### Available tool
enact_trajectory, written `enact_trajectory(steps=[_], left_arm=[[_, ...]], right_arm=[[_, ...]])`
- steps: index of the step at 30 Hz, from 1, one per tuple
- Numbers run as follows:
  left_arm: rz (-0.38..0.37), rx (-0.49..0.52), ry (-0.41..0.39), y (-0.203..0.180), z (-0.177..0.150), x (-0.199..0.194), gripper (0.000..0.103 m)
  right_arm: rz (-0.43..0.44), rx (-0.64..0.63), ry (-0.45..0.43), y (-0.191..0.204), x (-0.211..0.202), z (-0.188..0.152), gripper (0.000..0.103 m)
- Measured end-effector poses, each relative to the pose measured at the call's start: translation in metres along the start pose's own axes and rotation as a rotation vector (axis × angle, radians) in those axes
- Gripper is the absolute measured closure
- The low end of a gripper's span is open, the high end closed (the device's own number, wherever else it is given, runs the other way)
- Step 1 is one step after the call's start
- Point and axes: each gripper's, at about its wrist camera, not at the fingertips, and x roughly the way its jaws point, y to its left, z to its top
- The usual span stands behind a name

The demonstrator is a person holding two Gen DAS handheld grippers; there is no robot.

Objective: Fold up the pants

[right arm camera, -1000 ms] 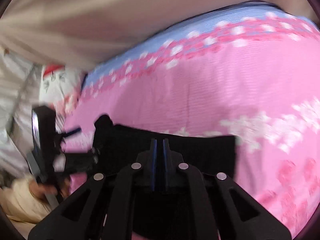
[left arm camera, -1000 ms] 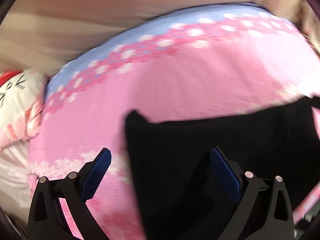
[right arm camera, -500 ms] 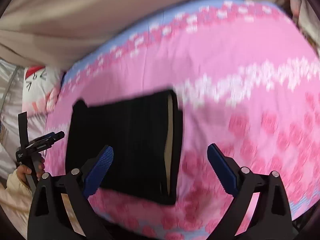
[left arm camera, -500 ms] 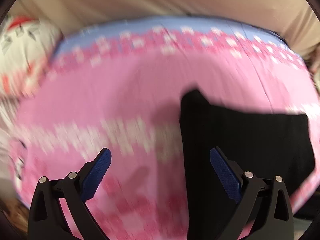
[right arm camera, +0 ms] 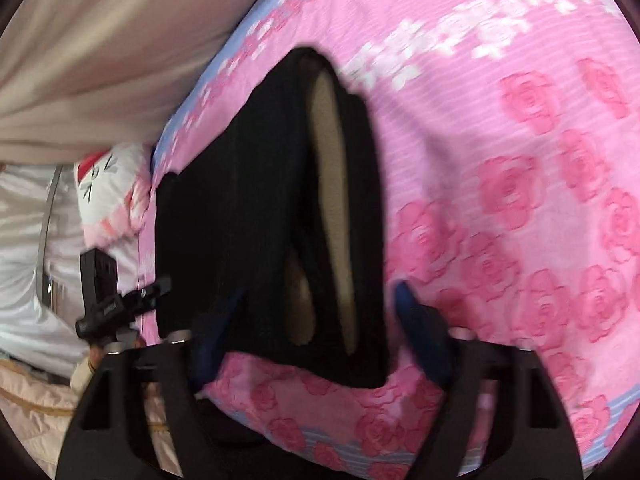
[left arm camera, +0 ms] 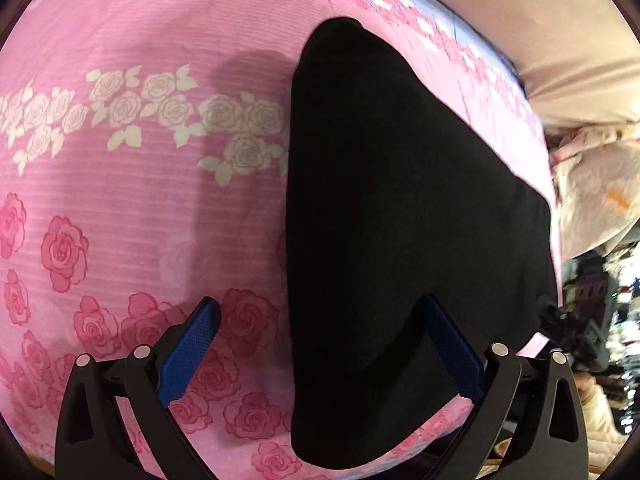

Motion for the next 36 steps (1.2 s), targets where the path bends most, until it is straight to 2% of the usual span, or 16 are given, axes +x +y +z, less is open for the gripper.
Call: enact_trajectory(steps=[1, 2, 3, 5, 6, 7, 9, 11, 13, 16, 20, 23, 26, 31, 36], left_arm=[[0.000, 0.010, 0.009, -0.003, 0.001, 0.002, 0.005], [-0.024, 0.033, 0.045, -0.011, 0.001, 0.006, 0.007], [-0.017, 0.059, 0.064, -0.019, 0.002, 0.011, 0.007], [0.046, 0.148, 0.081, -0.038, -0.002, 0.019, 0.011], [0.085, 0.201, 0.080, -0.049, -0.003, 0.023, 0.016], [0.082, 0.221, 0.078, -0.055, -0.003, 0.023, 0.031], [0.073, 0.220, 0.080, -0.060, 0.001, 0.021, 0.043], [0.057, 0.200, 0.072, -0.061, 0.006, 0.015, 0.065], [0.043, 0.192, 0.066, -0.064, 0.009, 0.009, 0.072], [0.043, 0.214, 0.058, -0.072, 0.010, -0.001, 0.075], [-0.001, 0.195, 0.051, -0.076, 0.015, -0.021, 0.076], [-0.056, 0.184, 0.043, -0.083, 0.018, -0.049, 0.076], [-0.056, 0.210, 0.014, -0.093, 0.024, -0.074, 0.077], [-0.059, 0.251, -0.102, -0.115, 0.045, -0.130, 0.077], [-0.057, 0.314, -0.281, -0.134, 0.083, -0.183, 0.077]], right_arm=[[-0.005, 0.002, -0.002, 0.002, 0.000, 0.000, 0.035], [-0.012, 0.007, -0.004, 0.003, 0.000, 0.000, 0.040], [-0.027, 0.006, -0.005, 0.005, 0.002, 0.001, 0.047], [-0.045, 0.002, -0.005, 0.007, 0.001, 0.000, 0.056], [-0.048, 0.000, -0.006, 0.011, 0.001, 0.000, 0.066], [-0.049, -0.004, -0.005, 0.015, 0.001, 0.001, 0.068], [-0.079, -0.023, -0.006, 0.022, -0.002, 0.000, 0.071], [-0.077, -0.021, -0.012, 0.029, -0.006, 0.001, 0.073], [-0.077, -0.033, -0.009, 0.037, -0.012, 0.002, 0.073], [-0.061, -0.037, -0.001, 0.050, -0.022, 0.005, 0.074], [-0.055, -0.066, 0.012, 0.072, -0.039, 0.009, 0.074], [-0.046, -0.103, 0.006, 0.092, -0.057, 0.015, 0.075], [-0.022, -0.161, -0.022, 0.115, -0.083, 0.024, 0.075], [0.008, -0.292, -0.137, 0.166, -0.126, 0.060, 0.075], [0.025, -0.392, -0.266, 0.196, -0.141, 0.115, 0.075]])
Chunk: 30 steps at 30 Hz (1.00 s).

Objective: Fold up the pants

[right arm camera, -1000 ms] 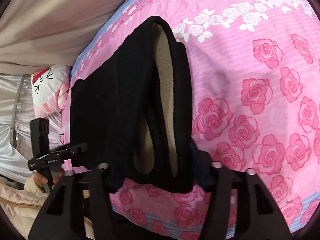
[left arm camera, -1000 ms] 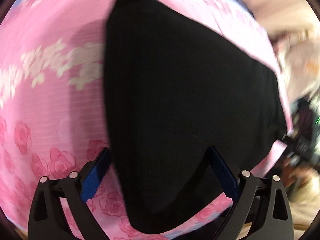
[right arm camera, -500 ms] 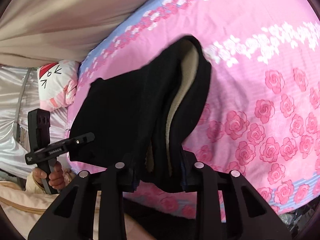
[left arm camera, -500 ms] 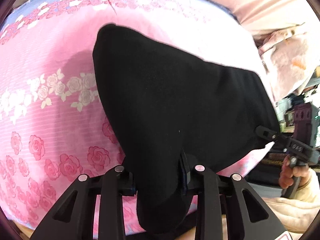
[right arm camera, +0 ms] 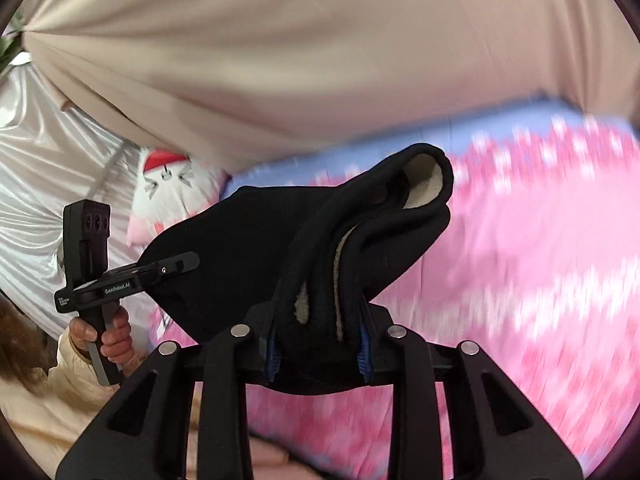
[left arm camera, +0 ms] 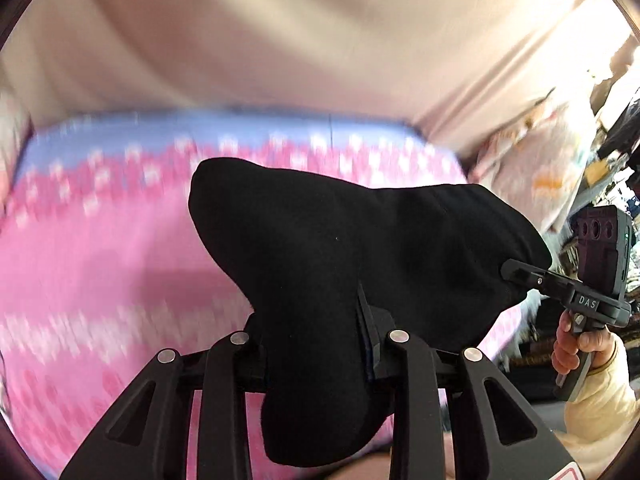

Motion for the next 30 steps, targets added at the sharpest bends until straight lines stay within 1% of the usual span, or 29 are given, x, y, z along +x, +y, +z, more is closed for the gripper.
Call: enact_trajectory(steps=[2, 3, 5, 6, 8, 9, 10, 11, 12, 13, 14, 15, 16, 17, 18, 19, 21, 23, 25, 26, 27, 28, 30], left_arm=[[0.020, 0.029, -0.065, -0.001, 0.026, -0.001, 0.076], [0.029, 0.040, -0.088, -0.001, 0.033, 0.001, 0.076], [0.056, 0.053, -0.133, 0.008, 0.050, 0.008, 0.076], [0.085, 0.054, -0.145, 0.012, 0.060, 0.022, 0.076], [0.132, 0.047, -0.143, 0.025, 0.080, 0.064, 0.076], [0.143, 0.038, -0.137, 0.035, 0.083, 0.084, 0.076], [0.149, 0.033, -0.126, 0.044, 0.082, 0.101, 0.076], [0.162, 0.005, -0.099, 0.060, 0.082, 0.136, 0.076], [0.168, -0.012, -0.075, 0.073, 0.080, 0.159, 0.076], [0.181, -0.041, -0.038, 0.090, 0.074, 0.193, 0.075], [0.200, -0.061, -0.001, 0.105, 0.065, 0.220, 0.073], [0.217, -0.073, 0.018, 0.114, 0.055, 0.237, 0.072], [0.224, -0.062, -0.021, 0.120, 0.044, 0.244, 0.062], [0.219, -0.043, -0.073, 0.122, 0.034, 0.240, 0.057], [0.206, -0.041, -0.080, 0.124, 0.029, 0.236, 0.055], [0.185, -0.047, -0.076, 0.127, 0.025, 0.229, 0.054], [0.164, -0.053, -0.073, 0.133, 0.017, 0.209, 0.053], [0.216, -0.034, -0.076, 0.133, 0.014, 0.184, 0.053], [0.318, 0.007, -0.108, 0.133, 0.016, 0.149, 0.053], [0.356, 0.013, -0.118, 0.129, 0.019, 0.135, 0.054], [0.400, 0.015, -0.134, 0.126, 0.026, 0.121, 0.054], [0.433, 0.029, -0.146, 0.121, 0.035, 0.113, 0.054], [0.479, 0.063, -0.158, 0.106, 0.051, 0.116, 0.054]], right_arm=[[-0.006, -0.021, -0.035, -0.008, 0.015, 0.024, 0.075], [-0.012, -0.026, -0.046, -0.013, 0.026, 0.033, 0.075], [-0.035, -0.026, -0.048, -0.033, 0.059, 0.049, 0.075], [-0.046, -0.023, -0.043, -0.041, 0.072, 0.052, 0.075], [-0.068, 0.008, -0.007, -0.074, 0.120, 0.056, 0.075], [-0.080, 0.028, 0.007, -0.088, 0.138, 0.053, 0.075], [-0.090, 0.066, 0.035, -0.110, 0.166, 0.048, 0.075], [-0.093, 0.083, 0.067, -0.128, 0.191, 0.039, 0.074], [-0.119, 0.096, 0.100, -0.144, 0.213, 0.029, 0.072], [-0.127, 0.134, 0.120, -0.169, 0.233, 0.013, 0.067], [-0.079, 0.181, 0.106, -0.183, 0.236, 0.003, 0.054], [-0.051, 0.219, 0.094, -0.192, 0.234, -0.003, 0.044], [-0.020, 0.269, 0.078, -0.202, 0.227, -0.010, 0.044], [-0.012, 0.296, 0.066, -0.206, 0.217, -0.015, 0.043], [-0.019, 0.315, 0.059, -0.209, 0.207, -0.019, 0.042], [-0.045, 0.325, 0.050, -0.207, 0.191, -0.022, 0.042], [-0.125, 0.297, 0.030, -0.196, 0.164, -0.023, 0.041], [-0.215, 0.207, -0.013, -0.172, 0.133, -0.013, 0.041], [-0.282, 0.149, -0.053, -0.151, 0.114, 0.000, 0.041], [-0.294, 0.117, -0.072, -0.138, 0.111, 0.007, 0.044], [-0.289, 0.090, -0.072, -0.130, 0.113, 0.013, 0.054], [-0.295, 0.035, -0.047, -0.115, 0.126, 0.020, 0.057], [-0.302, -0.062, 0.004, -0.101, 0.155, 0.022, 0.073]])
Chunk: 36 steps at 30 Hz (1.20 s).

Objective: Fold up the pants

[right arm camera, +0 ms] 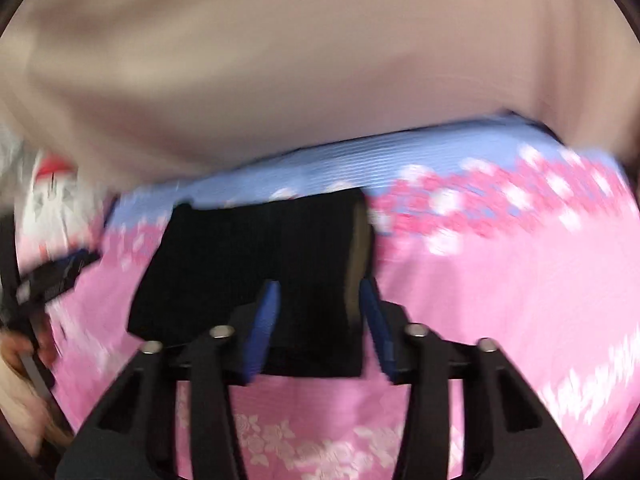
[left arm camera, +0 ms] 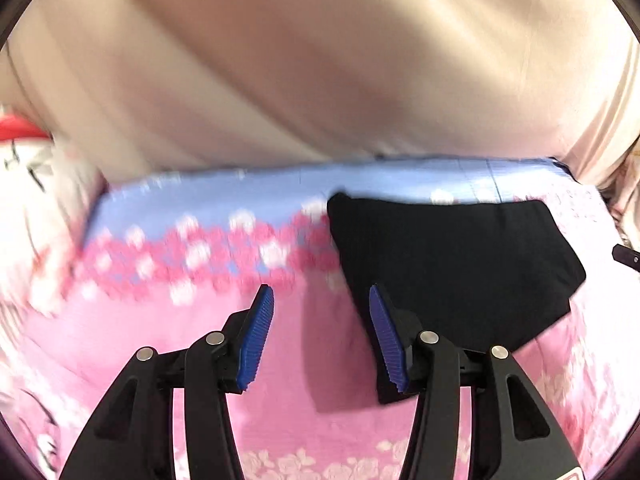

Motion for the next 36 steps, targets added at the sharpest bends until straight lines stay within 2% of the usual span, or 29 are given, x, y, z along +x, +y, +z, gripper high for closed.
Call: enact_trajectory(steps=[3, 4, 5, 6, 7, 8, 9, 11, 13, 14, 15, 16, 19, 23, 30, 36], left_arm=[[0.051, 0.090, 0.078, -0.048, 0.002, 0.033, 0.053], [0.085, 0.126, 0.137, -0.063, -0.006, 0.058, 0.053], [0.128, 0.156, 0.209, -0.073, -0.019, 0.086, 0.051], [0.158, 0.158, 0.245, -0.078, -0.034, 0.105, 0.050], [0.190, 0.132, 0.169, -0.078, -0.042, 0.104, 0.045], [0.217, 0.130, 0.156, -0.080, -0.042, 0.101, 0.043], [0.225, 0.142, 0.189, -0.082, -0.039, 0.097, 0.043], [0.238, 0.106, 0.202, -0.079, -0.023, 0.073, 0.043], [0.223, 0.057, 0.158, -0.074, -0.005, 0.036, 0.043], [0.219, 0.037, 0.140, -0.072, 0.002, 0.022, 0.037], [0.216, 0.008, 0.118, -0.071, 0.011, 0.000, 0.032], [0.212, -0.014, 0.097, -0.071, 0.018, -0.018, 0.022], [0.205, -0.033, 0.028, -0.082, 0.033, -0.064, 0.021], [0.218, -0.047, -0.035, -0.093, 0.035, -0.111, 0.021], [0.198, -0.042, -0.013, -0.106, 0.016, -0.132, 0.021], [0.203, -0.025, 0.027, -0.110, -0.007, -0.131, 0.021]], right_arm=[[-0.141, -0.097, 0.130, -0.005, 0.074, -0.028, 0.073], [-0.141, -0.112, 0.071, -0.008, 0.073, -0.033, 0.071], [-0.132, -0.112, 0.065, -0.009, 0.070, -0.033, 0.069], [-0.128, -0.089, 0.082, -0.010, 0.064, -0.030, 0.069], [-0.126, -0.040, 0.086, -0.010, 0.049, -0.022, 0.068], [-0.116, -0.003, 0.073, -0.009, 0.034, -0.016, 0.068], [-0.100, 0.046, 0.033, -0.005, 0.008, -0.008, 0.066], [-0.107, 0.088, -0.021, 0.004, -0.026, 0.002, 0.066], [-0.123, 0.099, -0.093, 0.021, -0.068, 0.010, 0.048], [-0.142, 0.098, -0.138, 0.031, -0.089, 0.013, 0.031], [-0.167, 0.084, -0.188, 0.043, -0.109, 0.014, 0.026], [-0.181, 0.065, -0.219, 0.051, -0.122, 0.014, 0.026], [-0.235, 0.009, -0.272, 0.078, -0.150, 0.017, 0.026], [-0.238, -0.013, -0.283, 0.099, -0.170, 0.009, 0.026], [-0.236, -0.003, -0.229, 0.108, -0.172, -0.020, 0.026], [-0.248, -0.001, -0.210, 0.109, -0.165, -0.033, 0.026]])
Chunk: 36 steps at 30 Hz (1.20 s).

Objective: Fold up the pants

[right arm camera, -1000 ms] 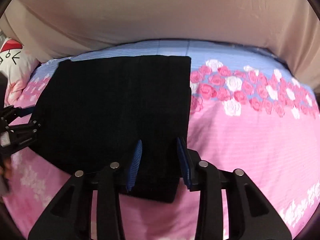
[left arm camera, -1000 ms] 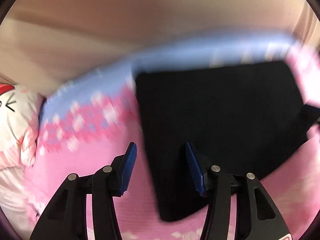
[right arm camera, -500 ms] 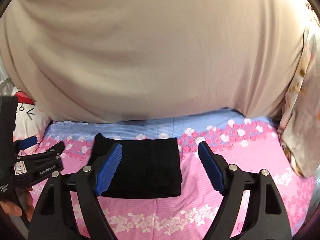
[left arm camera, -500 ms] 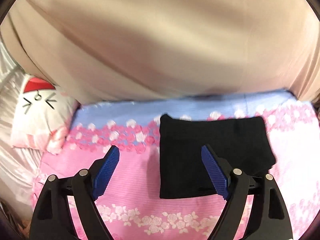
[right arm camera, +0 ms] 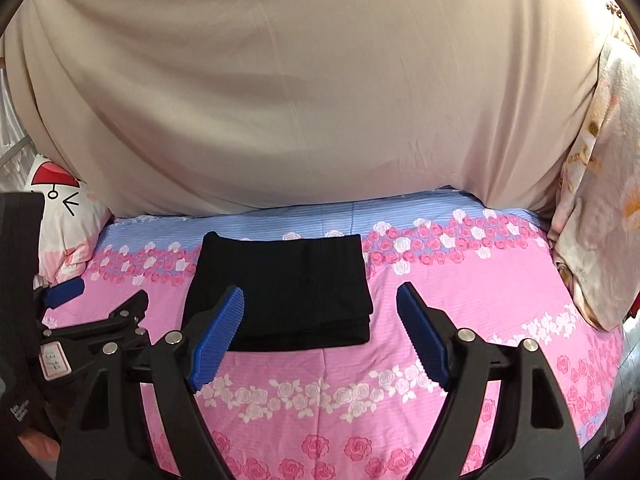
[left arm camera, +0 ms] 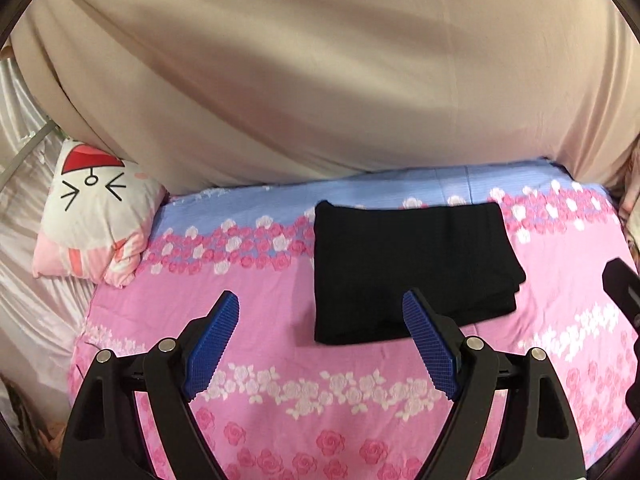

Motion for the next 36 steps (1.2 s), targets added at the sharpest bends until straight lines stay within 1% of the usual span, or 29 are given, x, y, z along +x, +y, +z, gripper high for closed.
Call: enact_trajectory(steps=[9, 15, 31, 33, 36], left_arm=[[0.005, 0.020, 0.051, -0.004, -0.020, 0.011, 0.021], [0.006, 0.020, 0.069, -0.003, -0.023, 0.016, 0.021], [0.003, 0.032, 0.063, -0.005, -0.022, 0.018, 0.021], [0.016, 0.031, 0.062, -0.005, -0.022, 0.018, 0.021], [0.000, 0.029, 0.059, -0.005, -0.021, 0.017, 0.021]], right_arm=[[-0.003, -0.012, 0.028, 0.002, 0.003, -0.010, 0.026], [0.002, -0.023, 0.027, 0.005, 0.004, -0.011, 0.026], [-0.003, -0.033, 0.019, 0.003, 0.005, -0.008, 0.026], [-0.008, -0.042, 0.014, 0.004, 0.005, -0.008, 0.026], [-0.007, -0.043, 0.014, 0.005, 0.005, -0.009, 0.026]])
